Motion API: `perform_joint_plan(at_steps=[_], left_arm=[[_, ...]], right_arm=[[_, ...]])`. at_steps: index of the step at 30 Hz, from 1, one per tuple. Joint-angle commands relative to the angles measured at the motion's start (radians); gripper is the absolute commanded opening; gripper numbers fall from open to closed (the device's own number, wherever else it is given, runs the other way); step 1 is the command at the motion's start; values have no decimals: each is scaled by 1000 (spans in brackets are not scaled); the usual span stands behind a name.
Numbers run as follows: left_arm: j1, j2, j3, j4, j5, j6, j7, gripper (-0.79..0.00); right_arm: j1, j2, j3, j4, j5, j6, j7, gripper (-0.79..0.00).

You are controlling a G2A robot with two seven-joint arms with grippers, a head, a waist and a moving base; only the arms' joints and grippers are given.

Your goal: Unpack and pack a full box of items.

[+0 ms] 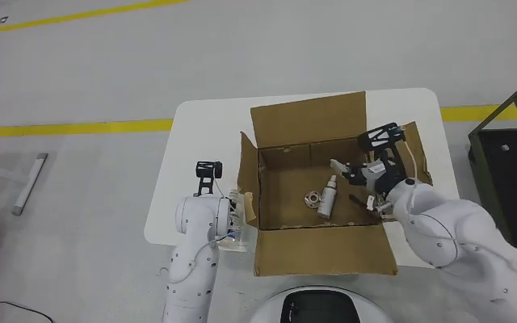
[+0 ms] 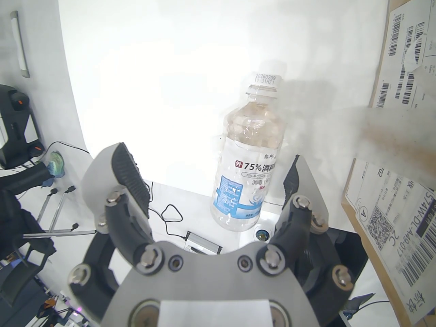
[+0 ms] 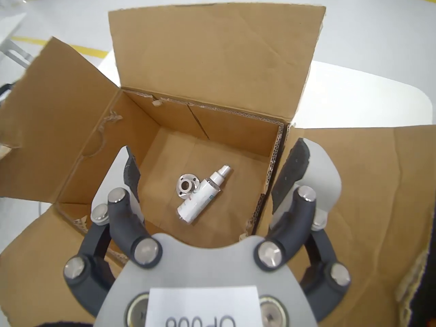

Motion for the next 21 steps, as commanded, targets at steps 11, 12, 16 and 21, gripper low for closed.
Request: perform_joint_plan(at_steps=[11, 12, 16, 21], left_arm=[[0, 0, 0, 0, 0, 0, 0, 0], [0, 0, 0, 0, 0, 0, 0, 0], [0, 0, 0, 0, 0, 0, 0, 0], [0, 0, 0, 0, 0, 0, 0, 0]], right_arm=[[71, -26, -120, 66, -109, 109, -34, 0], [71, -26, -120, 66, -109, 109, -34, 0], [69, -26, -120, 63, -108, 105, -42, 0], [54, -38, -152, 77, -107, 90, -77, 0]])
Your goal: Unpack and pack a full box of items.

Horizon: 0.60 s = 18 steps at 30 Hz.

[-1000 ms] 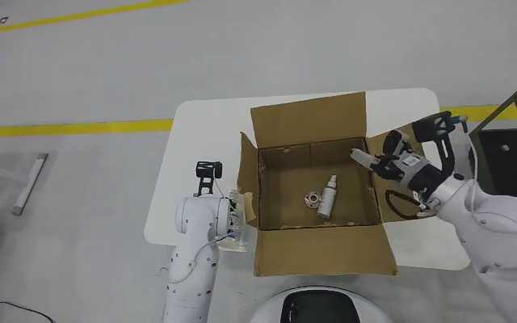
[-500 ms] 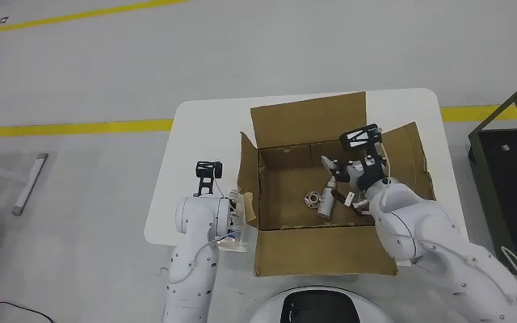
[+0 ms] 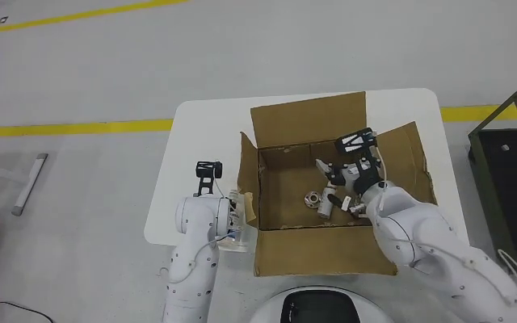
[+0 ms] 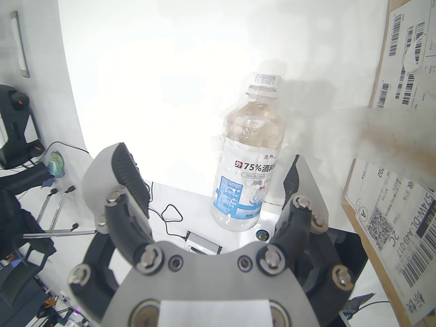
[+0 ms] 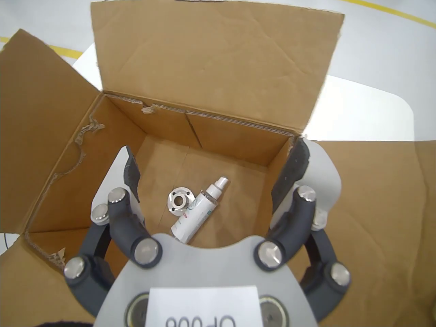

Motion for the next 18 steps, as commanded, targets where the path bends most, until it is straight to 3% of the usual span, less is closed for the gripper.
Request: perform_joint_plan(at_steps=[1, 11, 18], left_arm=[[0, 0, 0, 0, 0, 0, 0, 0], [0, 0, 0, 0, 0, 0, 0, 0], [0, 0, 0, 0, 0, 0, 0, 0]], right_arm=[[6, -9, -32, 12, -18, 31, 3, 0], [172, -79, -181, 177, -46, 290, 250, 0], [274, -133, -234, 301, 39, 390, 308, 0]])
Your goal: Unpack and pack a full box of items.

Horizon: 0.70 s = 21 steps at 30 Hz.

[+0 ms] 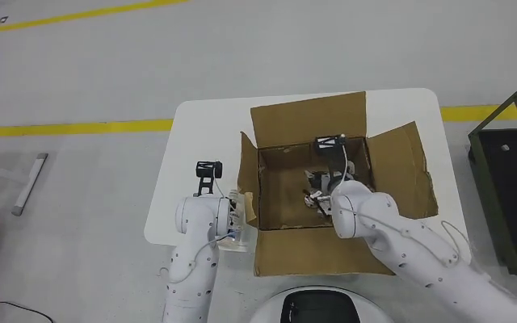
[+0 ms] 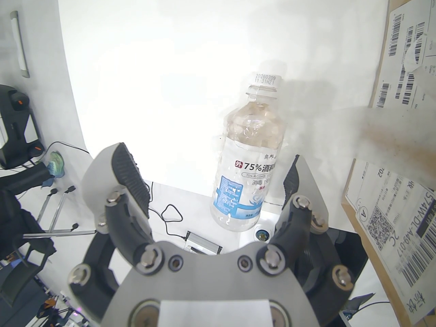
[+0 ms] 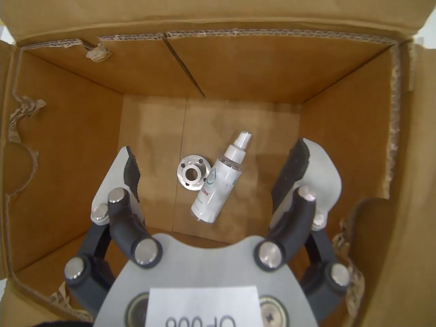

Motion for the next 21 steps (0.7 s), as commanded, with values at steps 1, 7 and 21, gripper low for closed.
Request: perform_joint_plan(at_steps=[1, 7, 21], left_arm=[[0, 0, 0, 0, 0, 0, 0, 0], [0, 0, 0, 0, 0, 0, 0, 0], [0, 0, 0, 0, 0, 0, 0, 0]], right_arm=[[21, -13, -8, 32, 24, 21, 15, 0], [49, -38, -42, 133, 18, 2, 34, 0], [30, -40, -37, 150, 4, -34, 9, 0]])
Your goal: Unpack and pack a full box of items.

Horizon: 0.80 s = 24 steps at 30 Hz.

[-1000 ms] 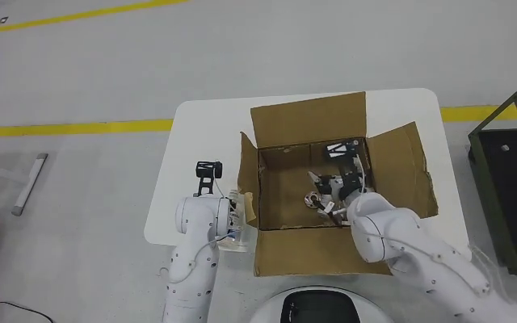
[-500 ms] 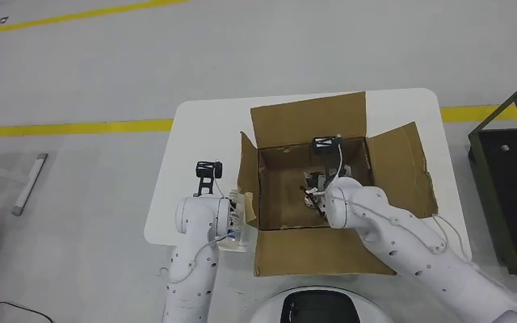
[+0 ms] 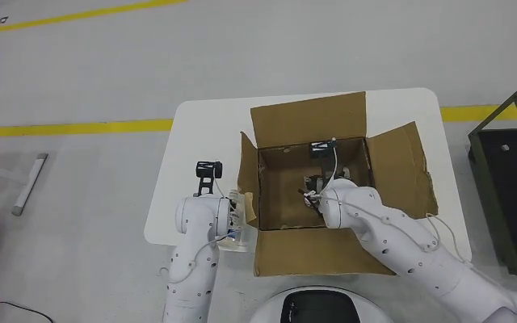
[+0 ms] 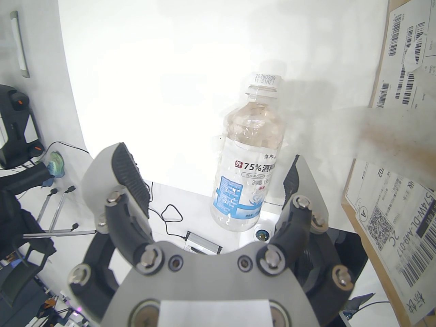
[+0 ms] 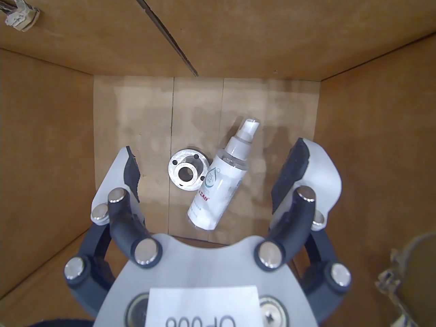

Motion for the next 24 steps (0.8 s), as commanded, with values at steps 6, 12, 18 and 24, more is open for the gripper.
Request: perform_joint_plan(at_steps=[6, 12, 18, 24], left_arm=[[0, 0, 0, 0, 0, 0, 0, 0], [0, 0, 0, 0, 0, 0, 0, 0], [0, 0, 0, 0, 0, 0, 0, 0], [0, 0, 0, 0, 0, 0, 0, 0]], right_arm=[[-21, -19, -15, 1, -36, 23, 18, 0], [-16, -44, -15, 57, -35, 27, 14, -172], [-17, -65, 1, 99, -43, 21, 20, -397], [-28, -82, 21, 112, -54, 10, 31, -400]])
